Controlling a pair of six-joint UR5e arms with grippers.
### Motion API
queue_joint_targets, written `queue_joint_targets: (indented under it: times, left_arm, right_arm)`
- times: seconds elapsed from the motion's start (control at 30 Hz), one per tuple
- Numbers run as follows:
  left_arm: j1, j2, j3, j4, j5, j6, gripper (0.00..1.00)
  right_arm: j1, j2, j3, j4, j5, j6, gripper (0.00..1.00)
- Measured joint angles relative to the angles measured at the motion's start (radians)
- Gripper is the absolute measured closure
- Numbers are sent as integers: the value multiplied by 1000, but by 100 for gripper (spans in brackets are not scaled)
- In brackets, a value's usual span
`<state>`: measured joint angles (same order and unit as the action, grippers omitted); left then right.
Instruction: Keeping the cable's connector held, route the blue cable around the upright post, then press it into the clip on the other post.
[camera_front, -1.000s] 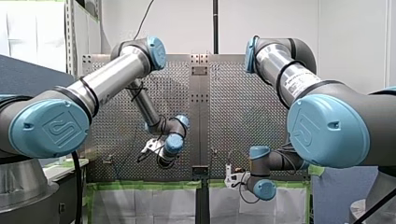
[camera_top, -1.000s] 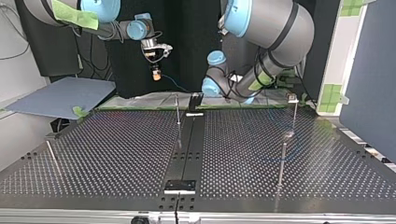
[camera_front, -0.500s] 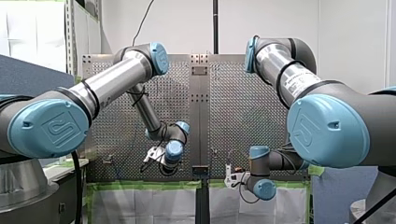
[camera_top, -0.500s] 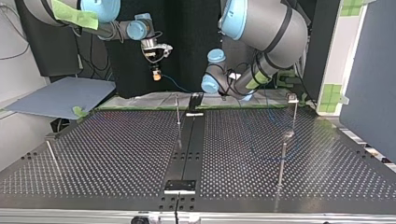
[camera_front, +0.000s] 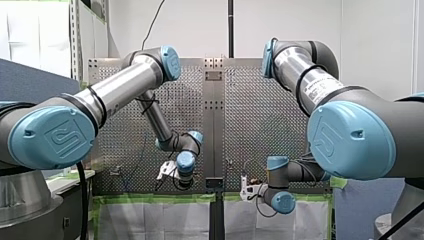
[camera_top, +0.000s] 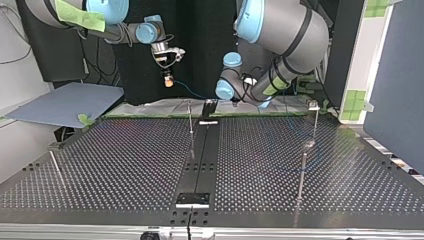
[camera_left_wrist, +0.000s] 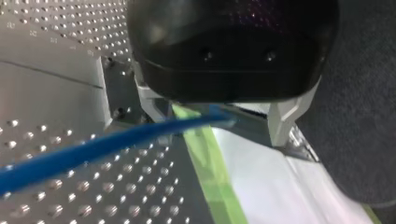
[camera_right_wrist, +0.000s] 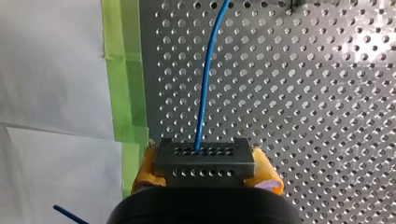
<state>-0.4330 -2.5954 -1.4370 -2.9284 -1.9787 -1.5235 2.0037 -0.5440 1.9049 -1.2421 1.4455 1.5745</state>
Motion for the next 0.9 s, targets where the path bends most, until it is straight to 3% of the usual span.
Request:
queue_joint_targets:
  times: [0.3, 0.9]
  left_arm:
    - [-9, -54, 0, 53, 86, -86, 1]
    - [-28, -60, 0, 216, 250, -250, 1]
  right_arm:
    - [1, 0, -5, 3, -18, 0, 100]
    - [2, 0, -28, 25, -29, -5, 100]
